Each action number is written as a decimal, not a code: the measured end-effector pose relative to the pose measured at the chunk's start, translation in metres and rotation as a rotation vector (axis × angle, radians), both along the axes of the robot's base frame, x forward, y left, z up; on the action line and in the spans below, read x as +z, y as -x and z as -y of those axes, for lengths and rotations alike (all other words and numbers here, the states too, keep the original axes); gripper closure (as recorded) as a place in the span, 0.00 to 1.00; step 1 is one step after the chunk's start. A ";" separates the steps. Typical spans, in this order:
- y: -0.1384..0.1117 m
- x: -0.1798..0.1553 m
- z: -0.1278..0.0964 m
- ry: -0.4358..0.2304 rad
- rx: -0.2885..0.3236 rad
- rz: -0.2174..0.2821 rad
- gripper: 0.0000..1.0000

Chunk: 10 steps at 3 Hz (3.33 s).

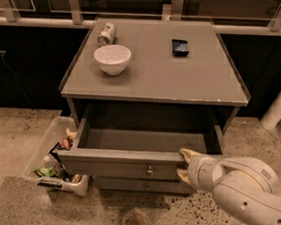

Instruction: Open top drawer

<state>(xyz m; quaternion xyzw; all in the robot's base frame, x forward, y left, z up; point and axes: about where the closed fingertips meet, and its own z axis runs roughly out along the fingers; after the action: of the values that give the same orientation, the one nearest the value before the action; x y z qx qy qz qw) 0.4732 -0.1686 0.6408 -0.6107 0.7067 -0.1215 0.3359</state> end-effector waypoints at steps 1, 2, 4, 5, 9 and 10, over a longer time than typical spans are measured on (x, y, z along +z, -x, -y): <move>0.019 -0.009 0.007 0.004 0.013 0.008 1.00; 0.026 -0.010 0.006 0.006 0.021 0.014 1.00; 0.031 -0.003 0.003 0.009 0.030 0.027 1.00; 0.041 0.004 -0.001 0.013 0.043 0.052 1.00; 0.055 0.000 -0.011 0.013 0.063 0.041 1.00; 0.055 0.003 -0.011 0.013 0.063 0.041 1.00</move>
Offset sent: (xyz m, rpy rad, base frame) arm -0.1286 -0.0330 -0.0479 0.0019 -0.0038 0.0879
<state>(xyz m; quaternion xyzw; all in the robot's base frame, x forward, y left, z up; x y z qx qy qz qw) 0.4180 -0.1580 0.6437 -0.6322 0.6794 -0.1279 0.3497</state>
